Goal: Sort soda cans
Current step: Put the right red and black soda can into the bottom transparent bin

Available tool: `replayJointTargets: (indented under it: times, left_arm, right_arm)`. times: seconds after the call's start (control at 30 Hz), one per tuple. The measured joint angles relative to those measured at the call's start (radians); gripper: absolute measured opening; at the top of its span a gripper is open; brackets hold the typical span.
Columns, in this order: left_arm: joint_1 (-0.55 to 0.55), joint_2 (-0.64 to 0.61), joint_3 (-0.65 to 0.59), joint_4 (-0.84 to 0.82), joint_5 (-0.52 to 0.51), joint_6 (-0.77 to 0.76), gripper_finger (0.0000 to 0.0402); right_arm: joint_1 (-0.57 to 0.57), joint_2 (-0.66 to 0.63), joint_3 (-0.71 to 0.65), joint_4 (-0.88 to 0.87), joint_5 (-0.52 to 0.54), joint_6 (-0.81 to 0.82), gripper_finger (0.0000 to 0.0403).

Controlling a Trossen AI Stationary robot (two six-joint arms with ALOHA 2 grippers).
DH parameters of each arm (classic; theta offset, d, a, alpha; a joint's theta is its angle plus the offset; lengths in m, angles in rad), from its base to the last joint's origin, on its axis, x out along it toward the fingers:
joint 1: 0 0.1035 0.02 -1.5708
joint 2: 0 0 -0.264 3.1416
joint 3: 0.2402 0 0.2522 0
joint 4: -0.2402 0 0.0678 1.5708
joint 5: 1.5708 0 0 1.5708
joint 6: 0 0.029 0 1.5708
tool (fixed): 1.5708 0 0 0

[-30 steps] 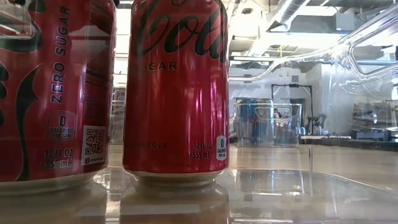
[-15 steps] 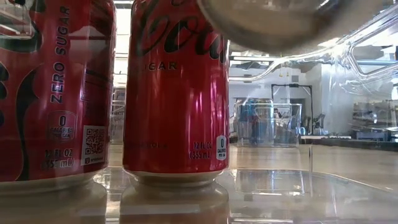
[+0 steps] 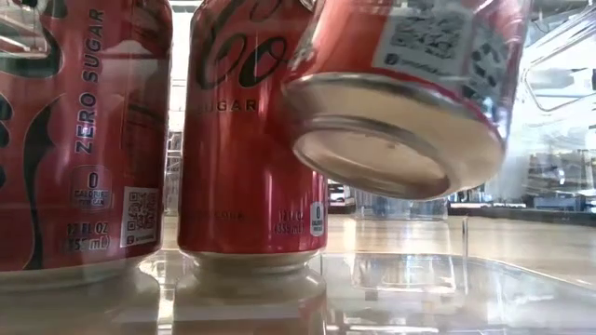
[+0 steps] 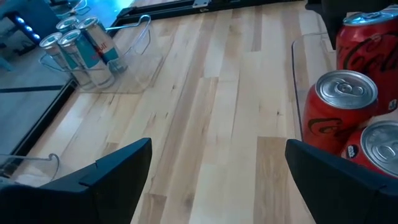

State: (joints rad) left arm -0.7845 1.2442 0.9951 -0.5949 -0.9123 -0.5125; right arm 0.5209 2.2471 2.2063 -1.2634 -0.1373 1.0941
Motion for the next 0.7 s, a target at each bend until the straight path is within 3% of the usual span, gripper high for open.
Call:
replayJointTargets:
  times: [0.23,0.7]
  left_arm:
    - [0.0,0.0,0.0,0.0,0.001,-0.002,0.0365]
    - [0.0,0.0,0.0,0.0,0.001,-0.008,0.0365]
  right_arm:
    - [0.008,0.0,-0.01,-0.003,0.0,0.005,0.0321]
    - [-0.008,0.0,-0.012,-0.178,0.0,0.003,0.0322]
